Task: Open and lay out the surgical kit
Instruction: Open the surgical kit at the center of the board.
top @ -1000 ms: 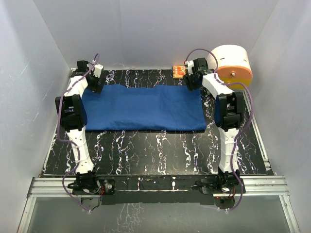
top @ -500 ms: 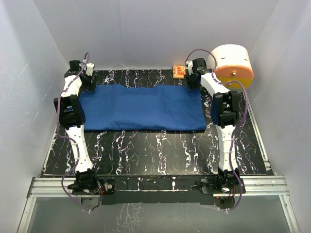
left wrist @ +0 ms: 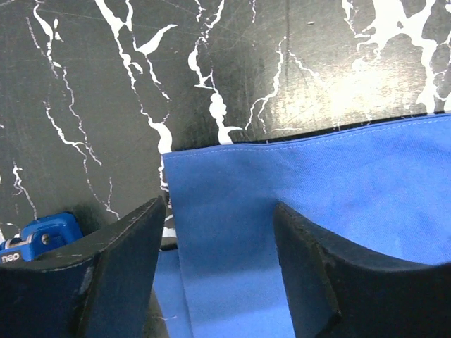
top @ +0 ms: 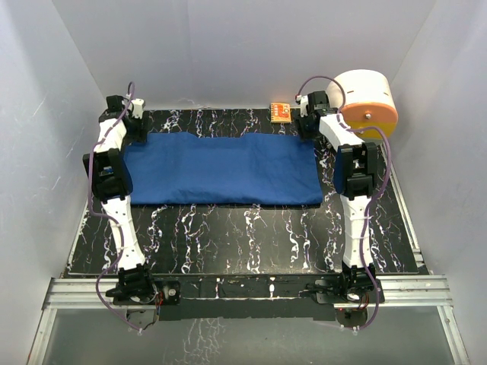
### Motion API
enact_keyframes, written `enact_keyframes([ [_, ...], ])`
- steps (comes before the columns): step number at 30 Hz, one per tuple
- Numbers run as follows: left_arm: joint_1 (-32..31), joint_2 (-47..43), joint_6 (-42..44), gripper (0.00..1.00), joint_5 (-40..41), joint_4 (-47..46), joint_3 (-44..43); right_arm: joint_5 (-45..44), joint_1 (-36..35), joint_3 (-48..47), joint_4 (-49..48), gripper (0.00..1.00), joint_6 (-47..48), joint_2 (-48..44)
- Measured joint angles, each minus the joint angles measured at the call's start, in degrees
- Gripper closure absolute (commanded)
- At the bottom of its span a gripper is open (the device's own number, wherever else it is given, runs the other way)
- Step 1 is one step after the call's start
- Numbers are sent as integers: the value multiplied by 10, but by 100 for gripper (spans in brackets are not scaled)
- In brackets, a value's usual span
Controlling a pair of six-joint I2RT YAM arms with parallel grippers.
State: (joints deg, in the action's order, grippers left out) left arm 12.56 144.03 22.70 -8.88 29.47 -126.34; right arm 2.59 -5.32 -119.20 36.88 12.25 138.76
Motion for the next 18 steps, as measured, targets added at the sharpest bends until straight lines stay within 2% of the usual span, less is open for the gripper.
enact_keyframes([
  [11,2,0,-28,71,-37,-23,16,32,6,0,4,100,-1,0],
  [14,5,-1,-30,80,-42,-31,20,38,7,0,4,100,1,0],
  [18,7,-1,-25,100,-47,-32,20,51,10,0,5,100,3,-2],
])
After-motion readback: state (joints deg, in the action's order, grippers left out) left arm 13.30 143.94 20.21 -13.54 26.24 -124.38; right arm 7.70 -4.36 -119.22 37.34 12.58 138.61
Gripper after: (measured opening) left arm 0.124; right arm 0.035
